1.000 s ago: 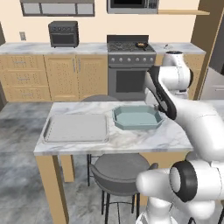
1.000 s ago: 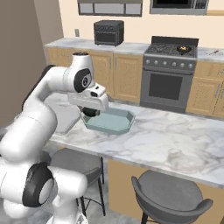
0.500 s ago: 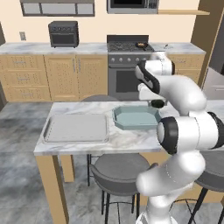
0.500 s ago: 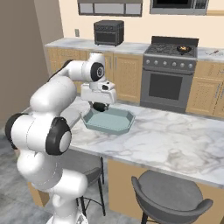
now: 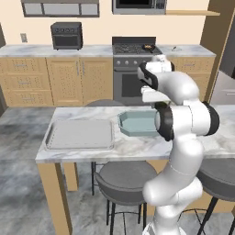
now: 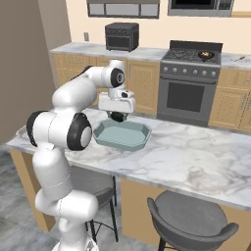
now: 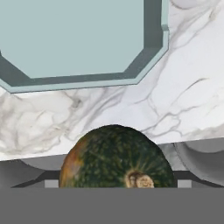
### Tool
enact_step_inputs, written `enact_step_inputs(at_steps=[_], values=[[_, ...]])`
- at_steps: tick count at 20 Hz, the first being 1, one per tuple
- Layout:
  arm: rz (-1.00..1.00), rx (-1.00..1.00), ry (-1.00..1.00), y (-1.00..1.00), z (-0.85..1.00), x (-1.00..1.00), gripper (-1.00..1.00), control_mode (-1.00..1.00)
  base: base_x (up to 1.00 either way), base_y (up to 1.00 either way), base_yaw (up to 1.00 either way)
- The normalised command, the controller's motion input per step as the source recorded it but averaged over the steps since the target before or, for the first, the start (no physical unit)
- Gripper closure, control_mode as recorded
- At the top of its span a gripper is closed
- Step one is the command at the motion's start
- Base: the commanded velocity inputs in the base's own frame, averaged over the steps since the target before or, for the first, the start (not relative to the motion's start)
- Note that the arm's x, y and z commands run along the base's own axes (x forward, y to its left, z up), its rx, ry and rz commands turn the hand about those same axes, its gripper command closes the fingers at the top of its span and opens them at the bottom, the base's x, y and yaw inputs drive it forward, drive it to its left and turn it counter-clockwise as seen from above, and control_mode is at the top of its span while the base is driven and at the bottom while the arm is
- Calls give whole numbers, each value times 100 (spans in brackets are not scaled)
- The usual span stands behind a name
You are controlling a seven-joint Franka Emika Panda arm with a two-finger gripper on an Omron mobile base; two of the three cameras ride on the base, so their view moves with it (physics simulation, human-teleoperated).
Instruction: Place the cold items (lemon and squash) from the fridge in one tupperware on the dining counter. Place the warm items (hot dog and kebab skewer) in the stove area in another tupperware.
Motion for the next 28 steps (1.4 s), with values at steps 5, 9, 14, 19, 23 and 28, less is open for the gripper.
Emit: enact_step_inputs(at_steps=[5, 9, 14, 19, 23, 28], values=[[0, 0, -1, -16, -29, 21, 100, -100, 0, 0, 0], [0, 0, -7, -16, -32, 2, 100, -100, 0, 0, 0], [2, 0, -9, -6, -35, 13, 100, -100, 0, 0, 0], [6, 0, -10, 0, -50, 20, 100, -100, 0, 0, 0], [5, 1, -2, -1, -46, 34, 100, -100, 0, 0, 0], [5, 6, 0, -7, -26, 33, 100, -100, 0, 0, 0]])
